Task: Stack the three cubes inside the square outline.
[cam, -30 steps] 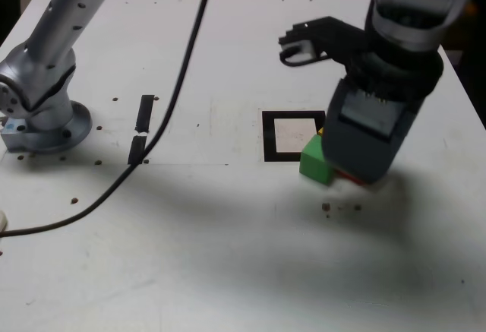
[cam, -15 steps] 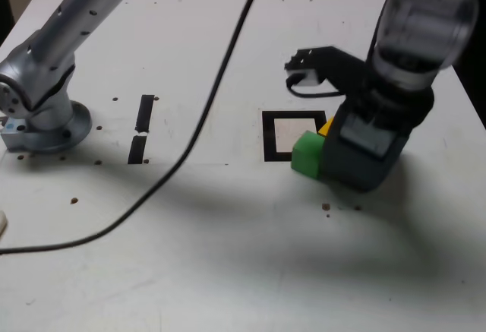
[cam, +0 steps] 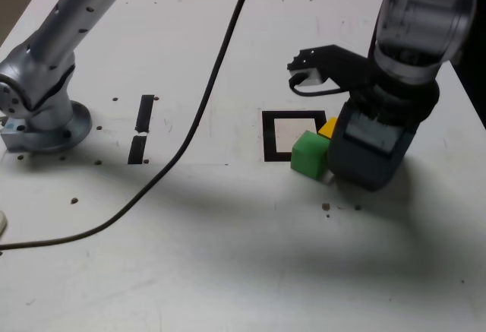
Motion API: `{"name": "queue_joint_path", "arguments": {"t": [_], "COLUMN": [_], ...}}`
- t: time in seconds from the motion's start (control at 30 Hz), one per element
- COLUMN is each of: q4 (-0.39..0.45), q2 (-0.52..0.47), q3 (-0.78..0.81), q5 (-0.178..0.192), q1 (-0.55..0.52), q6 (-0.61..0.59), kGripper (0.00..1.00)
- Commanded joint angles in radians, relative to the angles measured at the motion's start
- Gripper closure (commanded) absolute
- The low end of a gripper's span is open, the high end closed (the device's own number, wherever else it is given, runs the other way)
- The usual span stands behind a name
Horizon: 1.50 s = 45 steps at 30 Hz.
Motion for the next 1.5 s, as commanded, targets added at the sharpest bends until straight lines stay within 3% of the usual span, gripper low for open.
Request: {"name": "queue_joint_path", "arguments": {"t": [0.0,0.33,0.5,0.77,0.93,1.1,1.27,1.47], "q4": [0.013,0.044,0.045,0.059,0.118,0.242,0.367,0.432], "q2": [-0.006,-0.001,0.005,0.013,0.014,0.005,-0.032,-0.100], "q3": [-0.019,-0.043,-0.044,-0.061,-0.119,-0.233,-0.337,-0.287], "q5": [-0.004,-0.009,-0.015,-0.052,-0.085,-0.063,-0.018,-0.036], "q1": [0.007,0.020,0.021,0.021,0.020,0.019,0.042,0.111], "q6": [0.005,0.019,0.022,0.056,0.116,0.179,0.306,0.608], "kGripper": [0.31,0.48,0.51,0.67,0.69,0.69,0.69,0.69]}}
